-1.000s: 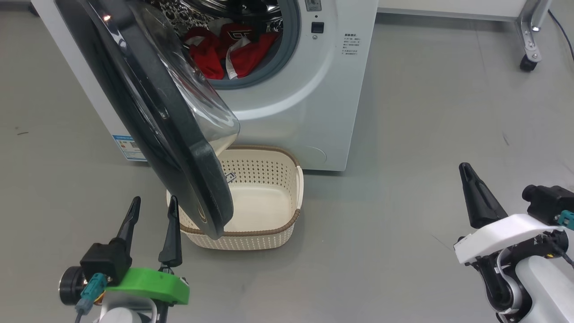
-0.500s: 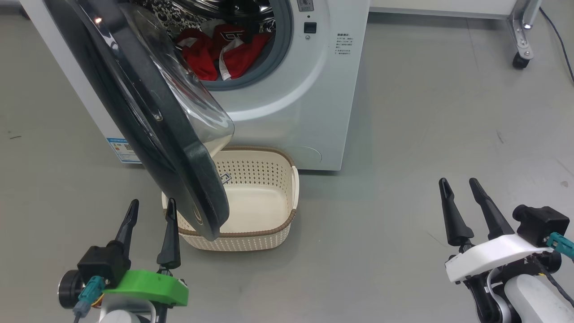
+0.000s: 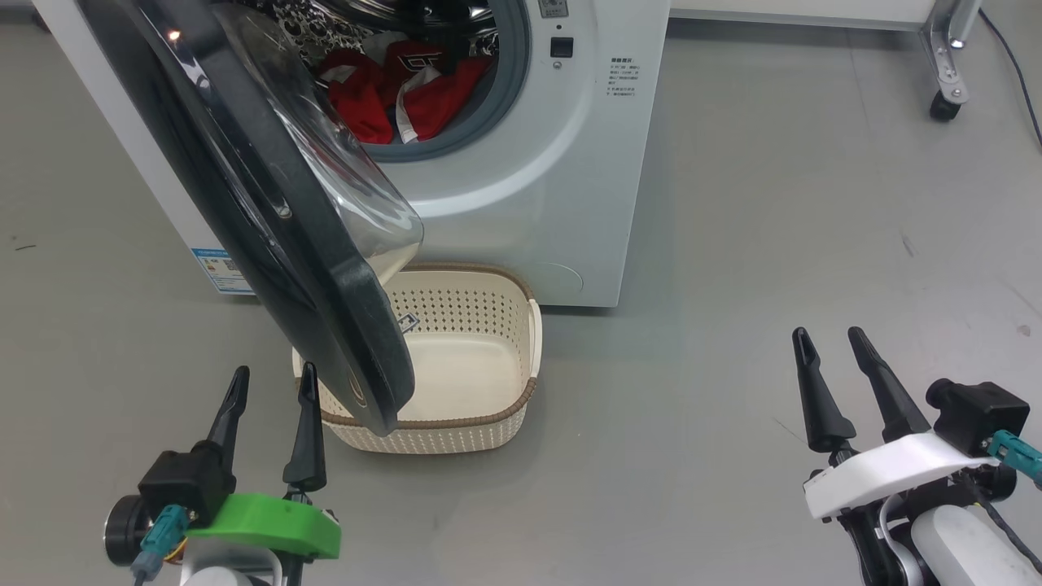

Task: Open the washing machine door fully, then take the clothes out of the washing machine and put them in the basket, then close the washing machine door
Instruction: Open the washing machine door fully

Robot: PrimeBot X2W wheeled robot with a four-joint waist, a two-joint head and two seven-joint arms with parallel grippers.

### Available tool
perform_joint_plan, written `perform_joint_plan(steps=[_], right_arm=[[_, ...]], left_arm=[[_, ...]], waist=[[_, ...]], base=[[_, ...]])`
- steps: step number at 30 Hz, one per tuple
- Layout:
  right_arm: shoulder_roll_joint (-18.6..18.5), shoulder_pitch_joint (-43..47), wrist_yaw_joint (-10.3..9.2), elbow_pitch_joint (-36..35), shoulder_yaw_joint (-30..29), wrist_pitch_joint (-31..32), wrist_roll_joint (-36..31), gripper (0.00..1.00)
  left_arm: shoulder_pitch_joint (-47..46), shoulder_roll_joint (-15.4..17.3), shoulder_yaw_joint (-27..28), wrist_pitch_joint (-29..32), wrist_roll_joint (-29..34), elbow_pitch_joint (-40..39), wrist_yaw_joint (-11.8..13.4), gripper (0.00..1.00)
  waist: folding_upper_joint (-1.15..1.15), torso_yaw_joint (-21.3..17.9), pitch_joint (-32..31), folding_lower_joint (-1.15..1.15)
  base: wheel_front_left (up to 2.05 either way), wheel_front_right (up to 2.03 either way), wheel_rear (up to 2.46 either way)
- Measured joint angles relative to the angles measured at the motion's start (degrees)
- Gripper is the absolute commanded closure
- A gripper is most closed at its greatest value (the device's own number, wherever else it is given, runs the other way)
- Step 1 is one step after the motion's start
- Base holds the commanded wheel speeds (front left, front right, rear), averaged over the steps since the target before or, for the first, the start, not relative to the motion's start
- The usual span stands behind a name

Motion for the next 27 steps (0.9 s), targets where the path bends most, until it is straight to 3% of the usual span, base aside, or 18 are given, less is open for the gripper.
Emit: perform_joint_plan(steps=[27], right_arm=[[0.65, 1.03, 0.08, -0.73, -1.41, -0.07, -2.15, 0.0]], left_arm=[[0.15, -0.26, 0.93, 0.0, 0.92, -0.14, -0.53, 0.0]], waist=[[0.0, 0.12, 0.49, 0.0]], base=[[0.0, 0.0, 0.0]])
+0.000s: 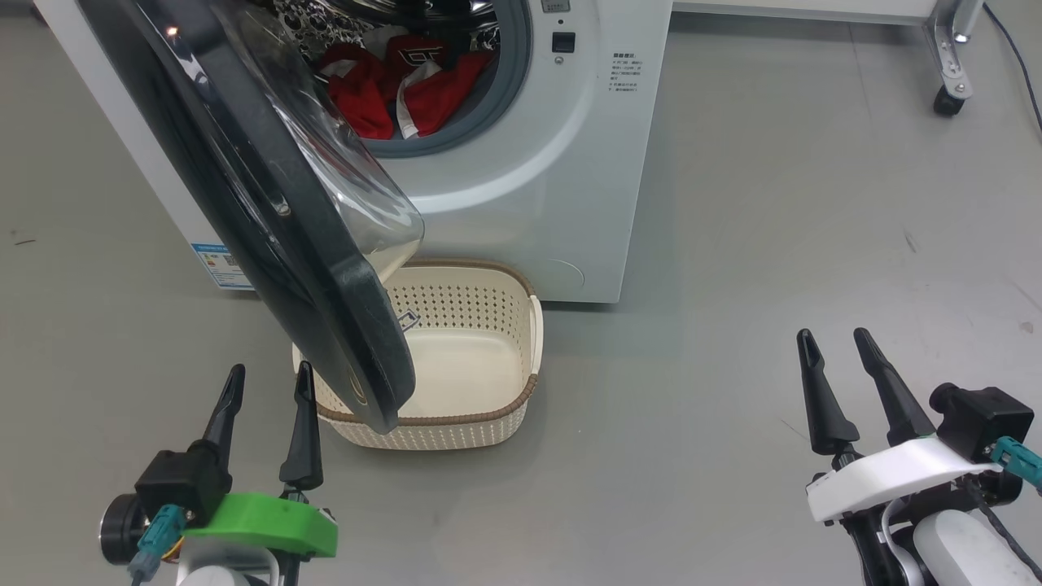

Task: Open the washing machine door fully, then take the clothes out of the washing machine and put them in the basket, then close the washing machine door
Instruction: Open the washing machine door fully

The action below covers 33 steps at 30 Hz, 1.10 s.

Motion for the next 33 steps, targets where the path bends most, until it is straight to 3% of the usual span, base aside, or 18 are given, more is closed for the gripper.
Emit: perform_joint_plan(steps=[1, 3, 4, 19, 33], right_arm=[[0.07, 0.05, 0.0, 0.0, -0.1, 0.0, -0.05, 0.0], [0.22, 0.18, 0.0, -0.01, -0.16, 0.0, -0.19, 0.0], [0.27, 0.2, 0.0, -0.01, -0.18, 0.0, -0.32, 0.0], [0.99, 0.53, 0.51, -0.07, -0.58, 0.0, -0.98, 0.0], [1.37, 0.59, 1.02, -0.01, -0.87, 0.0, -1.56, 0.0]], left_arm=[[0.0, -0.01, 0.0, 0.0, 0.07, 0.0, -0.09, 0.0], [0.0, -0.02, 0.0, 0.0, 0.07, 0.01, -0.43, 0.79], [0.0, -0.03, -0.01, 0.0, 0.08, 0.0, -0.45, 1.0], [-0.01, -0.13, 0.92, 0.0, 0.12, -2.08, -0.96, 1.0], [-5.72, -0.08, 4.43, -0.01, 2.9, -11.43, -1.01, 1.0]], waist=[[0.0, 0.01, 0.01, 0.0], [0.0, 0.04, 0.03, 0.0], [0.0, 0.05, 0.03, 0.0], [0.0, -0.09, 0.29, 0.0], [0.0, -0.18, 0.63, 0.0]], base=[[0.0, 0.0, 0.0], [0.0, 0.0, 0.0], [0.0, 0.0, 0.0], [0.0, 0.0, 0.0], [0.0, 0.0, 0.0]])
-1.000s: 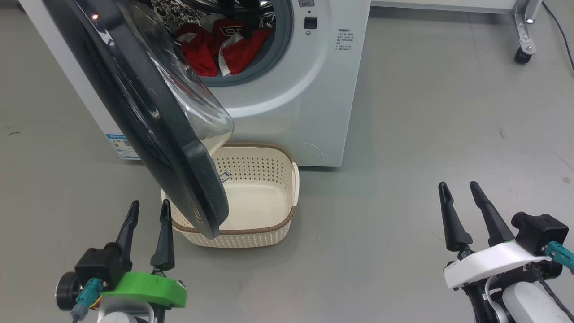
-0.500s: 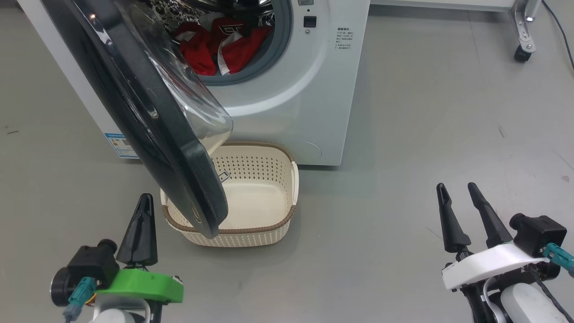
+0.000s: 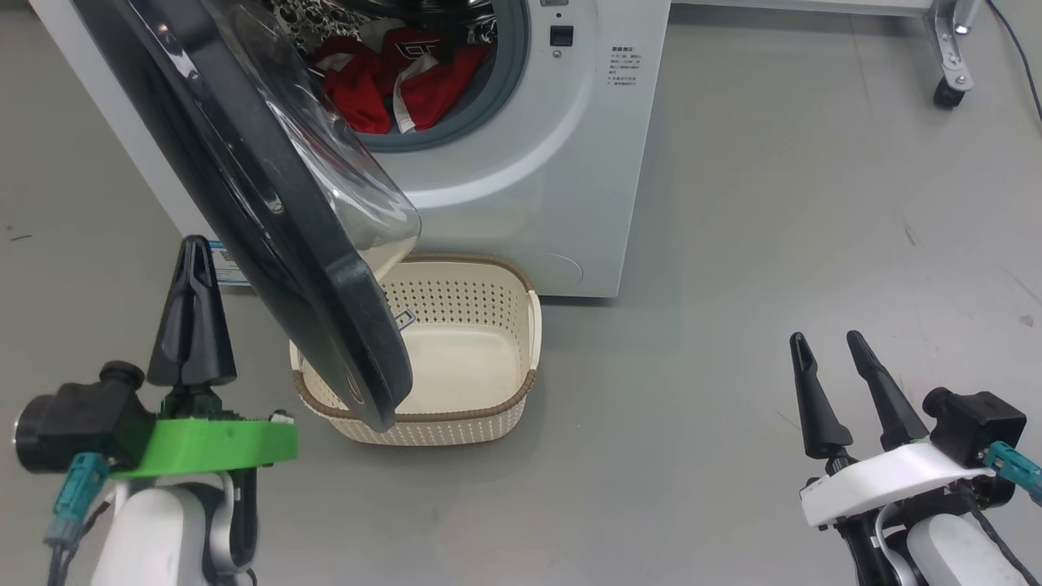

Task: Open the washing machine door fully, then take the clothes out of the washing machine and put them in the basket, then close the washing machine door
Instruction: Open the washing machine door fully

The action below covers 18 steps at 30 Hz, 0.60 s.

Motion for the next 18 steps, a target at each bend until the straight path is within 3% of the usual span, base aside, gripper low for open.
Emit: perform_joint_plan(steps=[18], right_arm=[[0.89, -0.04, 1.0, 0.9, 0.12, 0.0, -1.03, 0.0]], left_arm=[[-7.94, 0.89, -1.87, -0.32, 2.82, -8.02, -1.49, 1.0]], waist=[[0.0, -0.9, -0.69, 0.0]], base=[[0.0, 0.0, 0.0]])
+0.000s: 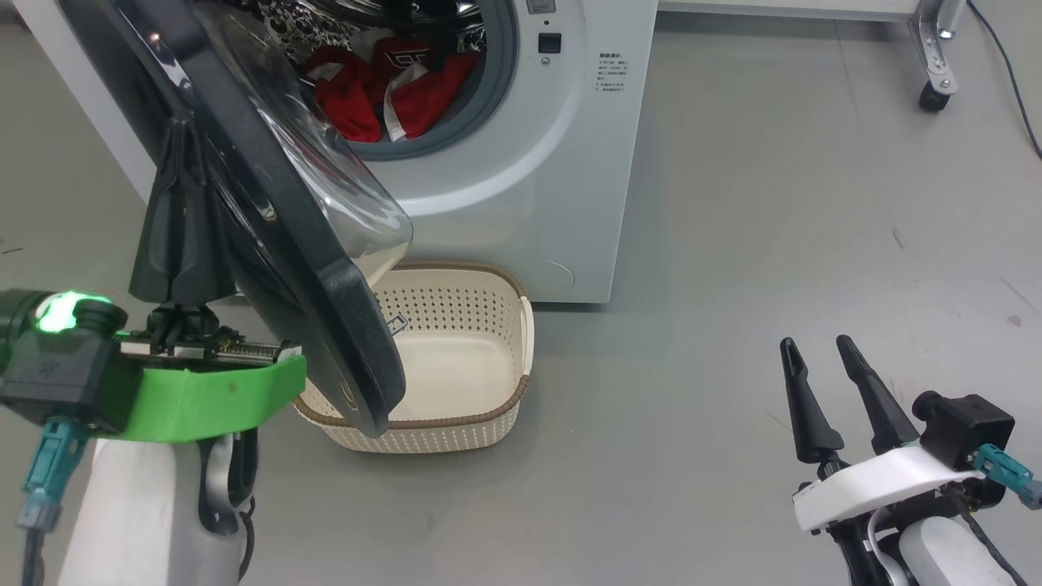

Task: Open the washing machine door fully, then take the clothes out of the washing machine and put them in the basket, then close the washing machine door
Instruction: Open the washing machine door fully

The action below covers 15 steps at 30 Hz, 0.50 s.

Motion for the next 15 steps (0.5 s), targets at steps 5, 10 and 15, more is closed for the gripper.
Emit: perform_joint_plan(steps=[5, 10, 15], right_arm=[[0.2, 0.0, 0.0, 0.09, -0.01, -0.01, -0.37, 0.0], [0.65, -0.01, 0.1, 0.15, 0.05, -0.01, -0.38, 0.0], [0.89, -0.2, 0.62, 0.34, 0.44, -0.01, -0.41, 0.0]], left_arm=[[-1.41, -0.08, -3.65, 0.68, 0.74, -0.68, -1.14, 1.0], [-1.64, -0.43, -6.7, 2.35, 1.07, -0.73, -1.51, 1.0], [-1.64, -0.51, -9.02, 4.24, 1.07, -0.22, -1.98, 1.0]], waist=[[0.0, -0.22, -0.1, 0.0], [0.0, -0.54, 0.08, 0.0], [0.0, -1.4, 0.53, 0.0]], base=[[0.0, 0.0, 0.0], [0.0, 0.0, 0.0], [0.0, 0.0, 0.0]])
